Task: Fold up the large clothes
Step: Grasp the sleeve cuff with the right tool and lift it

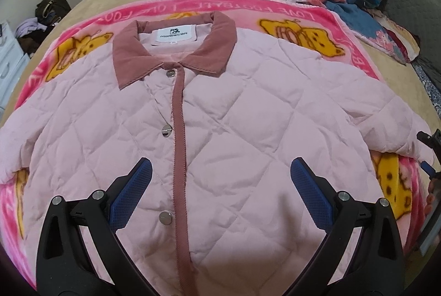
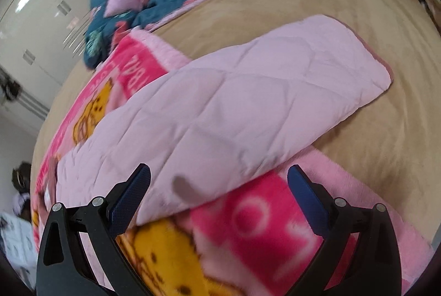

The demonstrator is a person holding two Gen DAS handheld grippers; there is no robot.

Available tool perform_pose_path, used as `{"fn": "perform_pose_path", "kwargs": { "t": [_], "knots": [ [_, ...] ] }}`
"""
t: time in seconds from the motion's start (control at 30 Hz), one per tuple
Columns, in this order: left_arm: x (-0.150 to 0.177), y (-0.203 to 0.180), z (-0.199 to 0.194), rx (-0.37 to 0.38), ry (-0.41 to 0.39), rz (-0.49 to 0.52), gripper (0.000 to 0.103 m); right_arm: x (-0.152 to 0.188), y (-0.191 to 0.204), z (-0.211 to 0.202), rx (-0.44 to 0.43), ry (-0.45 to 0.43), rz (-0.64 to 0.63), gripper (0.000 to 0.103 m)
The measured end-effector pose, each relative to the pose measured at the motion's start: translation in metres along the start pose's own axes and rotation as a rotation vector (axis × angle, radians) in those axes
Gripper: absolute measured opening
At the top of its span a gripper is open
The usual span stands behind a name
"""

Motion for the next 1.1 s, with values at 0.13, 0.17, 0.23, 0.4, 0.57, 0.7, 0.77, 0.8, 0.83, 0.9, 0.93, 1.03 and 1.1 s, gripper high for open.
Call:
{"fn": "perform_pose_path", "kwargs": {
  "t": [0.13, 0.17, 0.23, 0.4, 0.57, 0.7, 0.77, 0.8, 0.83, 0.9, 0.93, 1.03, 1.1],
  "knots": [
    [-0.001, 0.005, 0.004, 0.006, -0.001, -0.016, 0.094, -0.010, -0.019, 0.011, 0.017, -0.008, 0.074, 0.099],
    [-0.001, 0.007, 0.005, 0.013, -0.001, -0.021, 0.094, -0.013, -0.024, 0.014, 0.007, -0.008, 0.100, 0.099],
    [-0.003, 0.012, 0.007, 0.014, 0.001, -0.030, 0.094, -0.018, -0.035, 0.020, -0.001, -0.008, 0.152, 0.099],
    [-0.008, 0.029, 0.009, 0.007, 0.012, -0.063, 0.094, -0.033, -0.067, 0.035, -0.028, -0.040, 0.295, 0.099],
    [-0.013, 0.049, 0.002, -0.003, 0.007, -0.101, 0.094, -0.053, -0.085, 0.035, -0.051, -0.122, 0.324, 0.083],
    [-0.016, 0.067, -0.006, -0.014, 0.011, -0.119, 0.094, -0.061, -0.093, 0.033, -0.079, -0.112, 0.372, 0.050],
    [-0.018, 0.075, -0.011, -0.014, 0.020, -0.127, 0.094, -0.066, -0.089, 0.027, -0.087, -0.121, 0.351, 0.041],
    [-0.019, 0.079, -0.014, -0.015, 0.022, -0.133, 0.094, -0.068, -0.085, 0.024, -0.093, -0.128, 0.334, 0.031],
    [-0.020, 0.084, -0.018, -0.014, 0.020, -0.138, 0.094, -0.073, -0.076, 0.016, -0.109, -0.145, 0.301, 0.027],
    [-0.024, 0.091, -0.025, -0.016, 0.010, -0.138, 0.094, -0.079, -0.062, 0.003, -0.135, -0.170, 0.259, 0.022],
    [-0.026, 0.095, -0.028, -0.023, 0.006, -0.136, 0.094, -0.084, -0.051, -0.006, -0.154, -0.185, 0.232, 0.020],
    [-0.033, 0.104, -0.040, -0.040, -0.013, -0.136, 0.094, -0.094, -0.017, -0.030, -0.205, -0.217, 0.157, 0.018],
    [-0.038, 0.109, -0.047, -0.040, -0.025, -0.141, 0.094, -0.099, 0.013, -0.048, -0.251, -0.237, 0.087, 0.018]
  ]
}}
Point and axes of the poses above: each gripper's, at about its wrist camera, not at the fingertips, and z roughly the way its jaws point, y to its left, x to its underside, the point moved 5 cm from there along z, roughly the way its jaws point, and after that the axes turned 4 degrees about -x, right-handed, at the moved point
